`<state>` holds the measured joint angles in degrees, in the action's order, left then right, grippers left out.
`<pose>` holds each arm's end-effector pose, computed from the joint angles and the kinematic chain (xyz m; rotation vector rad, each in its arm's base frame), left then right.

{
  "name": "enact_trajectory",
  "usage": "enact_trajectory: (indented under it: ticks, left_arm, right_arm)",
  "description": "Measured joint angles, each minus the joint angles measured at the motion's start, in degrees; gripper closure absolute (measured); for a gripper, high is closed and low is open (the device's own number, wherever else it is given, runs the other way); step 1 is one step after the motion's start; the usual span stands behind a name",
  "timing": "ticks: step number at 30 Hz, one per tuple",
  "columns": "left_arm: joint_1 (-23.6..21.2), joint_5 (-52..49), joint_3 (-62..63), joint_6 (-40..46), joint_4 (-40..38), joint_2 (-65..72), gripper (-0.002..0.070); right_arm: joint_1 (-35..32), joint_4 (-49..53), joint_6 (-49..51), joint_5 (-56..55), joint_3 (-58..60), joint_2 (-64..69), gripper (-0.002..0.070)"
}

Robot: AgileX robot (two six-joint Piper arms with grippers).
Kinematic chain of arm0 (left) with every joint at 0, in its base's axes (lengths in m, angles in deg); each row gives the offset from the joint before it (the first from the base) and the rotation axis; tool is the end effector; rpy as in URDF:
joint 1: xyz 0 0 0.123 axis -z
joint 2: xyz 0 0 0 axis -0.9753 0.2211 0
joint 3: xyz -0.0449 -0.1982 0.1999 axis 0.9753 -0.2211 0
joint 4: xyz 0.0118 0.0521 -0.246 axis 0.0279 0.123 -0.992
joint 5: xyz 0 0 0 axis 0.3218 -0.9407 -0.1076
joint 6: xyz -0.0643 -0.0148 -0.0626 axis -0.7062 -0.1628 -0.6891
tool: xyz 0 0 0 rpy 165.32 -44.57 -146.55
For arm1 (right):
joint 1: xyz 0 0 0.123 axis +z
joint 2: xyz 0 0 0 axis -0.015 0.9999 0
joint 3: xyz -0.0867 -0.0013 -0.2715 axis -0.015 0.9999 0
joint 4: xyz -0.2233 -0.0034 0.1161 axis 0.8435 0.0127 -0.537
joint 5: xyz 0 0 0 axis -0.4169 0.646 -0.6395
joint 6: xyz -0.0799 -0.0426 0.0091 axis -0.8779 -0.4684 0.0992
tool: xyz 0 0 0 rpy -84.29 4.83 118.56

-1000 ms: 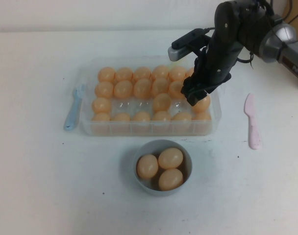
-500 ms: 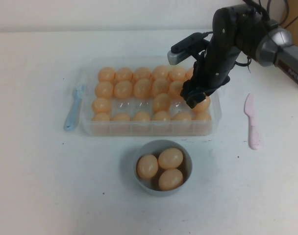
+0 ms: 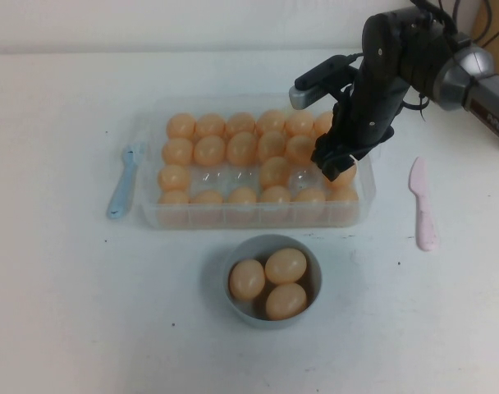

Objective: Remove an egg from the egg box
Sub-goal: Pick up the egg from the plastic box

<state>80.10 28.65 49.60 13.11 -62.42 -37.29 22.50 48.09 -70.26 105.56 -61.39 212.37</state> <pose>0.0525 -0.0049 0.1721 0.1226 1.8649 -0.0141 0.4566 0.1990 0.2261 -0.9332 2.6731 0.0603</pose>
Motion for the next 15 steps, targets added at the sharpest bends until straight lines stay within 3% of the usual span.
enact_trajectory:
  ticks: [15]
  left_arm:
    - [0.0, 0.0, 0.0, 0.0, 0.0, 0.0, 0.0679]
  right_arm:
    - [-0.2, -1.0, 0.0, 0.0, -0.4, 1.2, 0.0232]
